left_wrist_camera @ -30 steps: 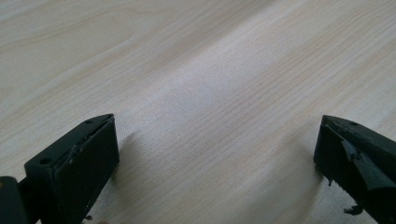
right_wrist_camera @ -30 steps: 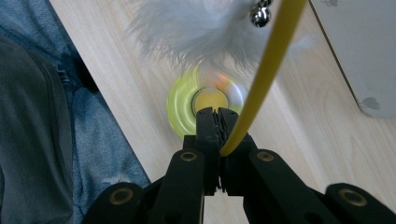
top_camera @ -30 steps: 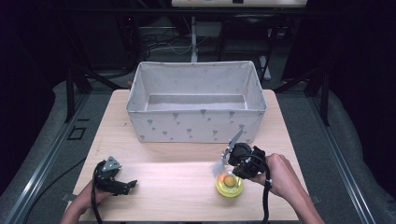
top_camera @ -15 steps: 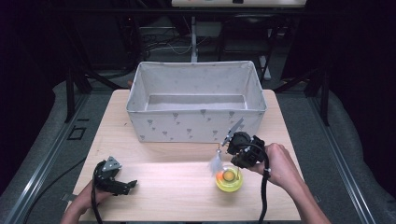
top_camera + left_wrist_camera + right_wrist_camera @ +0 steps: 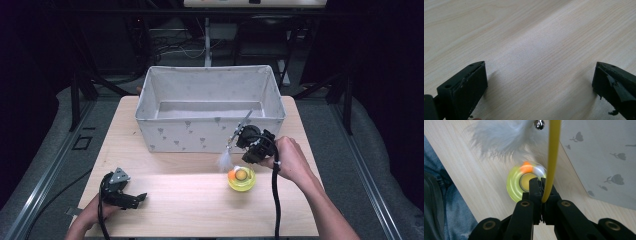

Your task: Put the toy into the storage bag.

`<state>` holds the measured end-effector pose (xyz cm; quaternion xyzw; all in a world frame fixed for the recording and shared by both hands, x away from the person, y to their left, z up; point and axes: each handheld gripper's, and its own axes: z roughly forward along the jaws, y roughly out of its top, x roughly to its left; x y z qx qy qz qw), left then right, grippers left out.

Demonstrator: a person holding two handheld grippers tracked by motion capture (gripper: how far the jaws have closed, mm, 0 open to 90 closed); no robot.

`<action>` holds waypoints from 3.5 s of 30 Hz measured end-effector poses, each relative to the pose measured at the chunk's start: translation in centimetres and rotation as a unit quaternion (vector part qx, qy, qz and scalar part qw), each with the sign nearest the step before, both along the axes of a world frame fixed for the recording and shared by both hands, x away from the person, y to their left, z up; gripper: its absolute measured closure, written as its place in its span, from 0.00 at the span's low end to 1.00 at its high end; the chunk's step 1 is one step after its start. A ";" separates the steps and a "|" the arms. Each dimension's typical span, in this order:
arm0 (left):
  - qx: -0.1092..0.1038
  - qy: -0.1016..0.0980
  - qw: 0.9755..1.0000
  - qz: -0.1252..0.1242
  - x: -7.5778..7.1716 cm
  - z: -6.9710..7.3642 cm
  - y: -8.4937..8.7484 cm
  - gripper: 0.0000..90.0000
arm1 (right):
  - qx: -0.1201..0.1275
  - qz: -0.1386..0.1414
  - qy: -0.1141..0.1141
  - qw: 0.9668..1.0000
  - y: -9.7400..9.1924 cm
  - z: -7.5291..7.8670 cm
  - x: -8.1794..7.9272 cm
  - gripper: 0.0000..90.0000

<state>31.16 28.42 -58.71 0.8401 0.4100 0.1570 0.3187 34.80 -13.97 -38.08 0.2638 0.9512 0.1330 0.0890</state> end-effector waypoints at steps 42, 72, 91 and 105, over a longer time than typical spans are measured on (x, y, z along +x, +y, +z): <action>-0.005 0.000 1.000 -0.001 -0.1 -0.1 0.0 0.00 | 0.014 -0.006 0.010 1.000 0.6 4.6 4.0 0.98; -0.003 0.001 1.000 -0.002 -0.1 0.0 0.1 0.00 | 0.020 -0.002 -0.009 1.000 0.9 9.4 4.3 0.98; -0.003 0.001 1.000 -0.002 -0.1 0.0 0.1 0.00 | 0.028 -0.007 -0.021 0.999 0.9 11.7 4.6 0.98; -0.004 0.001 1.000 -0.002 -0.1 0.0 0.1 0.00 | 0.032 -0.007 -0.032 0.999 0.8 13.6 4.9 0.98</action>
